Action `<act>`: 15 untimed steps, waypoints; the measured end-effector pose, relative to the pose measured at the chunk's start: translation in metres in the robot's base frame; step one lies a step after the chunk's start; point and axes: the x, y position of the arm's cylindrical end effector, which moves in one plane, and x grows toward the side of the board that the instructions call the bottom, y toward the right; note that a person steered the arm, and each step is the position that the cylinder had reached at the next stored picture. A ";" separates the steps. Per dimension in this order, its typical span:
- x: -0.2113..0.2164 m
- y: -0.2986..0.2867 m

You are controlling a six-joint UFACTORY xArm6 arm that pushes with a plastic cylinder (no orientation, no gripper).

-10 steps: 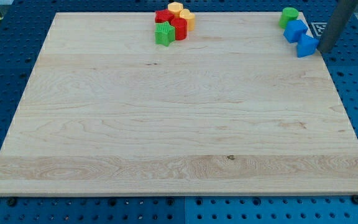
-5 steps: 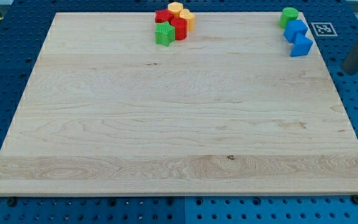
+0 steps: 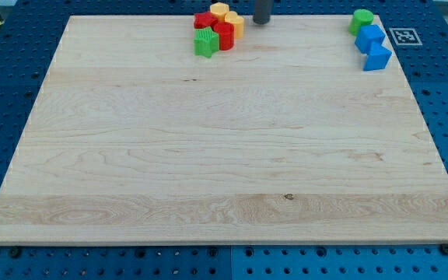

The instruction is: Move the yellow heart closer to the blue triangle

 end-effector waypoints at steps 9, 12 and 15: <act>0.032 -0.013; 0.041 0.057; 0.107 0.060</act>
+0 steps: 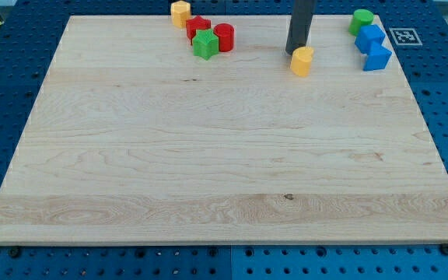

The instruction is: Move the yellow heart closer to the blue triangle

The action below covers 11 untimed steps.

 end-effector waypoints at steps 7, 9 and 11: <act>0.049 0.001; 0.037 0.025; 0.034 0.052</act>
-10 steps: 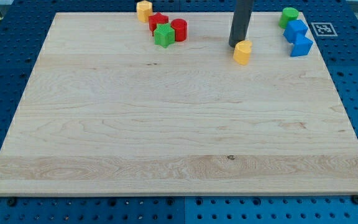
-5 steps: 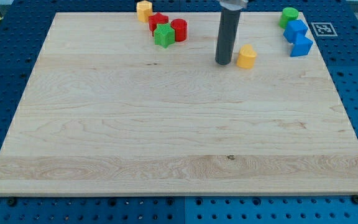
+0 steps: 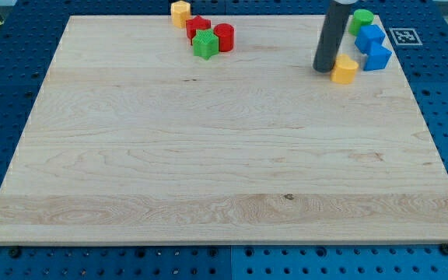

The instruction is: Move the yellow heart closer to the blue triangle

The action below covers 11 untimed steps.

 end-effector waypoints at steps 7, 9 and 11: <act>0.025 0.037; 0.027 0.038; 0.034 0.044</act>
